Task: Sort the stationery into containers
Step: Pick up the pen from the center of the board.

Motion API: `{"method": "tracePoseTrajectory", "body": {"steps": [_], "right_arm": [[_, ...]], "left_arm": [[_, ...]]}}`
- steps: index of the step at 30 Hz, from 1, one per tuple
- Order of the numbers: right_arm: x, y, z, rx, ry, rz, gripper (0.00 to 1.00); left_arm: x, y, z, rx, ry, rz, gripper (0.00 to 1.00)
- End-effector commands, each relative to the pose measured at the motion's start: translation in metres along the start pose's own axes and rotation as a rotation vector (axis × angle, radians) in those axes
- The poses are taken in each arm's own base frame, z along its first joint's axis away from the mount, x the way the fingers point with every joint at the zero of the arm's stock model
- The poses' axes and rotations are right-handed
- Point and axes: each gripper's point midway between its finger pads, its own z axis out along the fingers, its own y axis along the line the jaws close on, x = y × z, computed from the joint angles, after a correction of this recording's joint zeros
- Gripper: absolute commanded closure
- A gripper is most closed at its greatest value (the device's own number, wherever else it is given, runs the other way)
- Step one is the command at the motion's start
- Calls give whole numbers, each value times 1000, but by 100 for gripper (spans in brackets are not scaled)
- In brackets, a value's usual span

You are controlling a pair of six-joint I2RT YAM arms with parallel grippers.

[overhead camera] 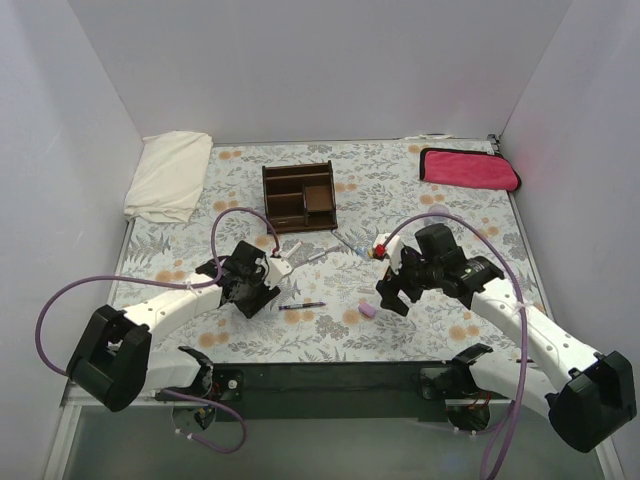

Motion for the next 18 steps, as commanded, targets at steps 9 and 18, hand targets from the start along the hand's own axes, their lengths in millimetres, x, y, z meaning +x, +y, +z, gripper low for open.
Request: {"method": "tracePoseTrajectory", "body": {"steps": [9, 18], "right_arm": [[-14, 31, 7, -109, -29, -232, 11], [-25, 36, 8, -135, -40, -239, 11]], "left_arm": [[10, -12, 4, 59, 21, 26, 60], [17, -22, 0, 93, 35, -6, 59]]}}
